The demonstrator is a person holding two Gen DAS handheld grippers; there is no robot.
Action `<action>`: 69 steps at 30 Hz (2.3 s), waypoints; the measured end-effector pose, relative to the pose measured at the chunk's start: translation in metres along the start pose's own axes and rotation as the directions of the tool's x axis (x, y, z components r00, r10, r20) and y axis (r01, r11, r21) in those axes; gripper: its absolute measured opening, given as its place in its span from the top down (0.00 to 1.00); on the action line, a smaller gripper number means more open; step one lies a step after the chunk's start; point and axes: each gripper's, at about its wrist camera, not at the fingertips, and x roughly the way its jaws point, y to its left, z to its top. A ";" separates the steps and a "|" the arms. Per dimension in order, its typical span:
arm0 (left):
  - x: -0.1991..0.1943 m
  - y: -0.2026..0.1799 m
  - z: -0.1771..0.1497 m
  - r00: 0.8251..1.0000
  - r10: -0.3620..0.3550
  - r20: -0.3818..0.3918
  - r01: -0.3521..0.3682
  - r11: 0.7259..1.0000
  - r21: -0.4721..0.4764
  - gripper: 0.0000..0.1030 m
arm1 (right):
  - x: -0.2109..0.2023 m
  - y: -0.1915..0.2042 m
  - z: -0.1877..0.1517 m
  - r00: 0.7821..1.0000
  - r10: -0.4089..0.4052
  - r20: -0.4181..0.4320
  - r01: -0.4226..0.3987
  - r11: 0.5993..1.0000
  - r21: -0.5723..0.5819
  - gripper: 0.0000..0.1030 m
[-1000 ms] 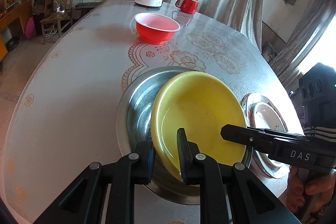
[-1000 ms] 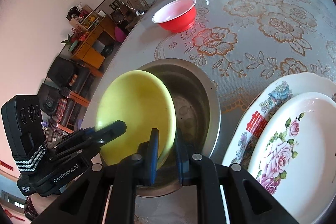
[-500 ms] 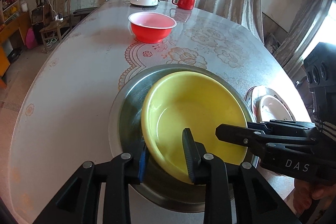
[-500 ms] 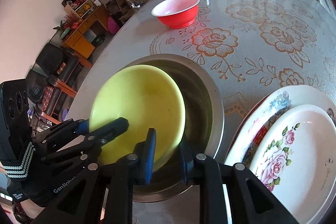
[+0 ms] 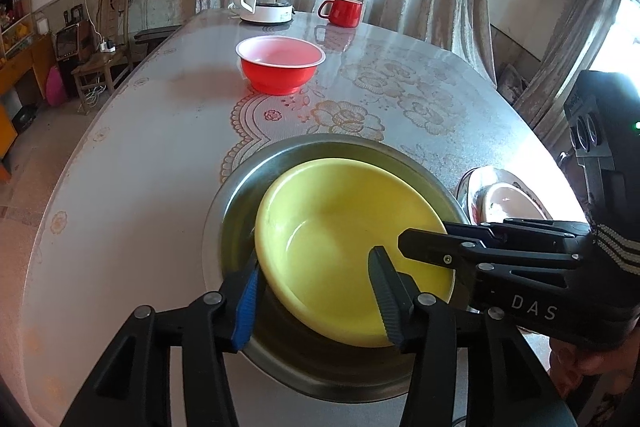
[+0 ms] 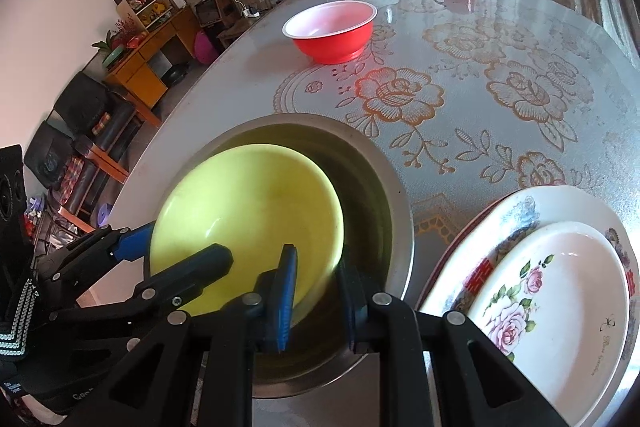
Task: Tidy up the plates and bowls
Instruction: 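Lower the yellow bowl into the steel basin with both tools, then open both tools and withdraw from the yellow bowl, then move the right tool to the red plastic bowl and close on its rim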
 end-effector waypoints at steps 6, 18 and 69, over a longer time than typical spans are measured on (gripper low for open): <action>0.001 -0.004 0.001 1.000 -0.020 0.009 0.020 1.000 0.020 0.33 | -0.006 0.000 -0.001 0.999 -0.024 0.037 0.024 1.000 0.001 0.81; -0.013 0.008 0.003 0.994 -0.052 0.101 0.057 0.998 -0.042 0.27 | -0.029 -0.006 -0.006 0.987 0.090 0.130 -0.101 0.992 0.079 0.80; -0.019 0.036 0.010 0.978 0.151 0.144 -0.131 0.981 -0.141 0.02 | -0.026 -0.015 0.016 0.993 0.050 0.106 -0.055 0.997 0.049 0.72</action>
